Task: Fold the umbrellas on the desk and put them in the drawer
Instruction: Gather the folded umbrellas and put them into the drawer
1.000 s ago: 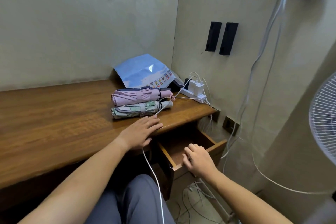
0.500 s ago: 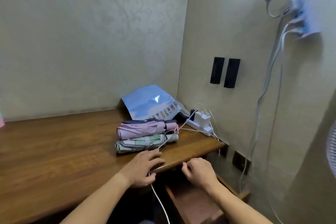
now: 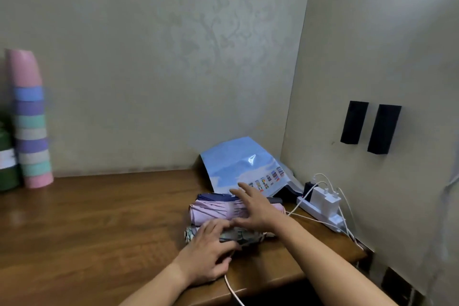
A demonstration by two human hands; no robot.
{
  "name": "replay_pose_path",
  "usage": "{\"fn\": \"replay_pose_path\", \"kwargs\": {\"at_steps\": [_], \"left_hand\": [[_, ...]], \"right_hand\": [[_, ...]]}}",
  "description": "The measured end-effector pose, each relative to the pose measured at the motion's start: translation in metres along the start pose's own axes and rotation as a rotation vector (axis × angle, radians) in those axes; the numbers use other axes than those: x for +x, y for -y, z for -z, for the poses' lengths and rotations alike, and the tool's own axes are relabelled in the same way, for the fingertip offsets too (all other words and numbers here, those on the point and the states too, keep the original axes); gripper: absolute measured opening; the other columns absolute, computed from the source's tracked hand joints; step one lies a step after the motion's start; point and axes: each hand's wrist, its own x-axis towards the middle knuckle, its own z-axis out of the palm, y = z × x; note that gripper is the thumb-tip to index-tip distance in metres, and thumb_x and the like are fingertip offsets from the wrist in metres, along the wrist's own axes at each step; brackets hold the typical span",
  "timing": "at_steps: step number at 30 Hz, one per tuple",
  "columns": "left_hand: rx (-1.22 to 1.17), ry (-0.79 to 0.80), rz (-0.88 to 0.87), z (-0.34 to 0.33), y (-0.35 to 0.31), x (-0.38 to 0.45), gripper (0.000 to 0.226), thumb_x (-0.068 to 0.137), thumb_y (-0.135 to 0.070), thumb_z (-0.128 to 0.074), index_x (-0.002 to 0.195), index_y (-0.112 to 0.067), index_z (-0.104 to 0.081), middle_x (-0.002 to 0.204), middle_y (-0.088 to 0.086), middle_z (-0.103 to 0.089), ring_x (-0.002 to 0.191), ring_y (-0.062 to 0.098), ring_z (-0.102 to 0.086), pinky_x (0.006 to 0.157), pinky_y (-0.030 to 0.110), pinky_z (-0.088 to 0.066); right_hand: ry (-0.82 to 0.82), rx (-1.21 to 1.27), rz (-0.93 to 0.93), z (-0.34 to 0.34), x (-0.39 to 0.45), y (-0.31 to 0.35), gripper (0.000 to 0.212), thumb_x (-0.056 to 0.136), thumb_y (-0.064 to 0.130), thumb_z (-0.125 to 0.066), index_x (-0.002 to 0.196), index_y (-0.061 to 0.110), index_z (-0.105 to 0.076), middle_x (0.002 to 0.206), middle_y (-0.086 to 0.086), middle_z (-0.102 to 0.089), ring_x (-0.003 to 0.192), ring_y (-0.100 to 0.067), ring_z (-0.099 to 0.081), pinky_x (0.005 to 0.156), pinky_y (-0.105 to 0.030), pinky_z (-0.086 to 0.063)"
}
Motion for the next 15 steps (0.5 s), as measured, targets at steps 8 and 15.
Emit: {"fn": "replay_pose_path", "kwargs": {"at_steps": [8,15], "left_hand": [[-0.077,-0.036,0.094,0.000,0.007,0.005,0.031,0.096,-0.037,-0.052,0.124,-0.024,-0.052,0.135,-0.003,-0.044,0.125,0.021,-0.044,0.108,0.038,-0.035],[-0.049,-0.044,0.135,-0.001,0.005,0.003,0.032,0.094,-0.034,-0.054,0.123,-0.024,-0.049,0.134,-0.006,-0.045,0.121,0.018,-0.044,0.107,0.032,-0.032]], "right_hand": [[0.394,0.106,-0.176,0.010,0.057,-0.027,0.122,0.068,0.069,-0.083,0.163,0.031,-0.016,0.166,0.002,-0.030,0.150,-0.023,-0.032,0.124,-0.039,-0.024],[0.456,-0.051,-0.135,0.015,0.076,-0.019,0.098,0.053,0.072,-0.087,0.130,0.023,-0.051,0.132,-0.002,-0.055,0.117,-0.024,-0.057,0.104,-0.043,-0.048]]}}
